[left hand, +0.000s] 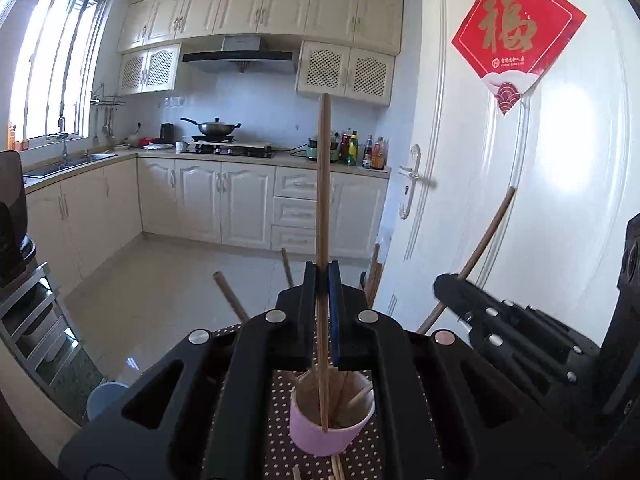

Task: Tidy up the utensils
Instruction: 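Lower both held chopsticks into the pink cup, then open the right gripper in the cup while the left gripper releases its chopstick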

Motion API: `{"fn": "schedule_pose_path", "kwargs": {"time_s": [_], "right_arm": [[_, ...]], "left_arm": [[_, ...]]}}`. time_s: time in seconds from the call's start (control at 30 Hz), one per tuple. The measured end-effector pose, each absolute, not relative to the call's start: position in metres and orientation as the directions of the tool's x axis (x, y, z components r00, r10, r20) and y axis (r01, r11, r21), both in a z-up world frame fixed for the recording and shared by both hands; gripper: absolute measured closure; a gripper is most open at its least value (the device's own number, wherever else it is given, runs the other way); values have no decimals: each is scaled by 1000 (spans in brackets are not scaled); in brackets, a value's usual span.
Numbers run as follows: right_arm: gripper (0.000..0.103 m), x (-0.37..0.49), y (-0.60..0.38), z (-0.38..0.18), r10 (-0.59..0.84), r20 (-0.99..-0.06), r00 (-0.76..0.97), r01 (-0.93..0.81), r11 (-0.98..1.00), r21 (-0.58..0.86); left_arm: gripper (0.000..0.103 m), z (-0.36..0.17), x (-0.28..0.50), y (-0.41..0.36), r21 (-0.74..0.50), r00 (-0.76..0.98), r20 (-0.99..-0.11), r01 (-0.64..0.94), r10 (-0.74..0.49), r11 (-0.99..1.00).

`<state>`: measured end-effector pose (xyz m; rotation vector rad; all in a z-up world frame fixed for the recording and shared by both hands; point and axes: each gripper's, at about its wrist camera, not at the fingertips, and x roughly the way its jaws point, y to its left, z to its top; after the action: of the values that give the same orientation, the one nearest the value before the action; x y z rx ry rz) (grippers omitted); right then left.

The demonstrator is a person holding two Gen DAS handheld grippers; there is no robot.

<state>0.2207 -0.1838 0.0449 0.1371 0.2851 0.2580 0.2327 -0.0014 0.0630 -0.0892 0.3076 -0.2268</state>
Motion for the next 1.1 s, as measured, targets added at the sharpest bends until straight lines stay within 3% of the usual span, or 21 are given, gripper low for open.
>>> {"fn": "schedule_pose_path", "kwargs": {"time_s": [0.33, 0.7, 0.9, 1.1], "right_arm": [[98, 239, -182, 27, 287, -333, 898, -242, 955, 170], [95, 249, -174, 12, 336, -410, 848, -282, 941, 187], [70, 241, -181, 10, 345, -424, 837, -285, 938, 199], [58, 226, -188, 11, 334, -428, 840, -275, 941, 195]], "left_arm": [[97, 31, 257, -8, -116, 920, -318, 203, -230, 972], [96, -3, 271, -3, -109, 869, -427, 226, -251, 968], [95, -2, 262, -5, -88, 857, -444, 248, -261, 965], [95, -1, 247, -5, -82, 853, -455, 245, -255, 966]]}}
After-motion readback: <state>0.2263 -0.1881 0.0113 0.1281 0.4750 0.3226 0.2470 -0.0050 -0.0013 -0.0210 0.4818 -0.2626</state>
